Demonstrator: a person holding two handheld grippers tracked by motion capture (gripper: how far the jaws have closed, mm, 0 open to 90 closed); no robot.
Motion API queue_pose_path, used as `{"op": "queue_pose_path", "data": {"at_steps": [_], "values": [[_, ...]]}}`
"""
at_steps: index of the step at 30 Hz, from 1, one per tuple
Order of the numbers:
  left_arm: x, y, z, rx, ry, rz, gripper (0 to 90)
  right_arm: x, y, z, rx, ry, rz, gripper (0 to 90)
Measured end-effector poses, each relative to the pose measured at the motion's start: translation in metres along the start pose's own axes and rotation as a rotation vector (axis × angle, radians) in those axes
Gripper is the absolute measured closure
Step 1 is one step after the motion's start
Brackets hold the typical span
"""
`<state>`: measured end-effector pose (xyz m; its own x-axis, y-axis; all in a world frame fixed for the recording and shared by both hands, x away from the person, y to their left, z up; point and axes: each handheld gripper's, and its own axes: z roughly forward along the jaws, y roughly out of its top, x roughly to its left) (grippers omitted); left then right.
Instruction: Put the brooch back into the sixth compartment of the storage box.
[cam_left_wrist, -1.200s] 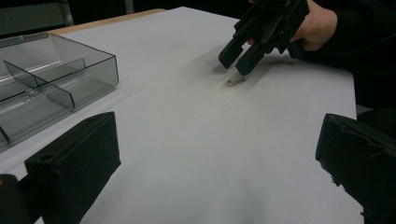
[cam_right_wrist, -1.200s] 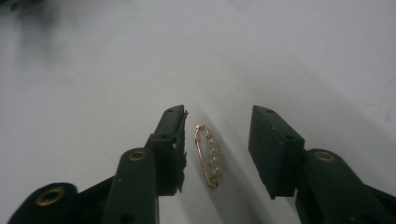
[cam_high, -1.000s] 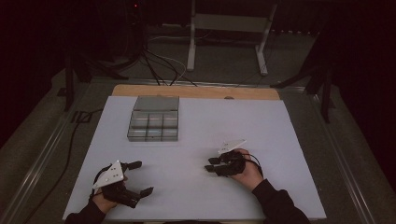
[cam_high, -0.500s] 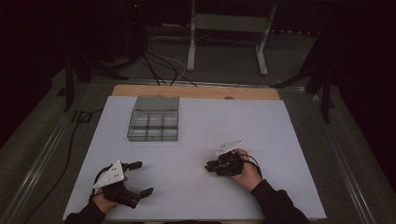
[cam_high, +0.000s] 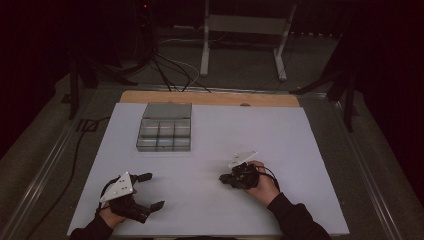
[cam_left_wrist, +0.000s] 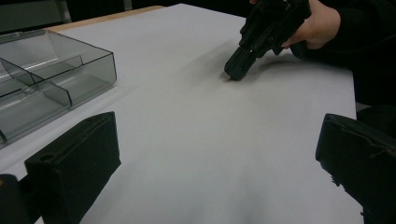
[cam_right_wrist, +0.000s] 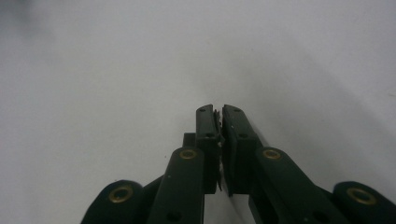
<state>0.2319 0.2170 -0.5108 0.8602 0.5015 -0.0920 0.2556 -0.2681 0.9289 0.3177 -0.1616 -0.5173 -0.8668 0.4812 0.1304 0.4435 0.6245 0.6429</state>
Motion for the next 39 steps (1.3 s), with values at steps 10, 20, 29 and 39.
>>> {"op": "queue_pose_path", "data": {"at_steps": [10, 20, 29, 39], "values": [[0.000, 0.000, 0.000, 0.001, 0.001, 0.000, 1.2, 0.002, 0.004, -0.009, -0.018, 0.000, -0.004, 85.5], [0.000, 0.000, 0.001, 0.003, 0.001, -0.001, 1.2, 0.005, 0.009, -0.011, -0.019, 0.011, -0.012, 85.5], [0.000, 0.000, 0.000, 0.002, 0.001, 0.000, 1.2, 0.007, 0.016, -0.012, -0.031, 0.024, -0.010, 85.6], [0.000, 0.000, 0.000, 0.002, 0.000, -0.001, 1.2, 0.006, 0.024, -0.012, -0.038, 0.037, -0.012, 85.5]]}}
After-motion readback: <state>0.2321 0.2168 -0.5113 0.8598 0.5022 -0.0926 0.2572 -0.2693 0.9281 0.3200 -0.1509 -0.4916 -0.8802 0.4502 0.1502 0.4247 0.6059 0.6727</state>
